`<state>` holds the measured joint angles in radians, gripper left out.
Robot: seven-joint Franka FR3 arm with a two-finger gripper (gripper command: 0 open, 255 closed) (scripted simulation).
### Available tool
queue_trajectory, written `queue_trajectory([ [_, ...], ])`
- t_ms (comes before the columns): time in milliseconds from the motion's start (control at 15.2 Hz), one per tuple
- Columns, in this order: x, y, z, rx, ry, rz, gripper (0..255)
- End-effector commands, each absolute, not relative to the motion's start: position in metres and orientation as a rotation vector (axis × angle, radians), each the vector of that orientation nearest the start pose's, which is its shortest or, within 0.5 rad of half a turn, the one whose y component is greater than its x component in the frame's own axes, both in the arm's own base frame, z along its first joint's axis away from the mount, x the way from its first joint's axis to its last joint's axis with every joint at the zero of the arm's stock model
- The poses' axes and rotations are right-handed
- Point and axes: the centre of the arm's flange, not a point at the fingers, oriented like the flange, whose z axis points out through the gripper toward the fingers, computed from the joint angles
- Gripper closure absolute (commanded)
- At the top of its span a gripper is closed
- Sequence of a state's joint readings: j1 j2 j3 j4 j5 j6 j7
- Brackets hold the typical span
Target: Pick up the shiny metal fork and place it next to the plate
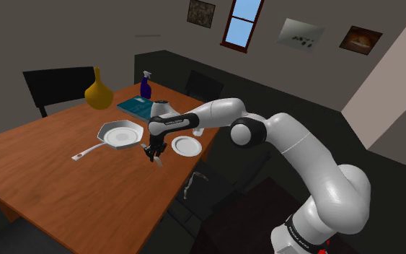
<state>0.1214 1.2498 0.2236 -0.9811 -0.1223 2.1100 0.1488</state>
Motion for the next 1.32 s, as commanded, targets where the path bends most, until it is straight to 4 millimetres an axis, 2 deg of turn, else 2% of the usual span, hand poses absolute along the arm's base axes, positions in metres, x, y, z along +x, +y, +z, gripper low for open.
queue_trajectory([
  [0, 0.733, 0.193, 0.078, -3.039, -0.19, 0.186, 255],
  [264, 0.733, 0.193, 0.078, -3.039, -0.19, 0.186, 255],
  [330, 0.733, 0.193, 0.078, -3.039, -0.19, 0.186, 0],
  [660, 0.733, 0.193, 0.078, -3.039, -0.19, 0.186, 0],
  [924, 0.739, 0.189, 0.127, -3.039, -0.19, 0.186, 0],
  [1254, 0.739, 0.189, 0.127, -3.039, -0.19, 0.186, 0],
])
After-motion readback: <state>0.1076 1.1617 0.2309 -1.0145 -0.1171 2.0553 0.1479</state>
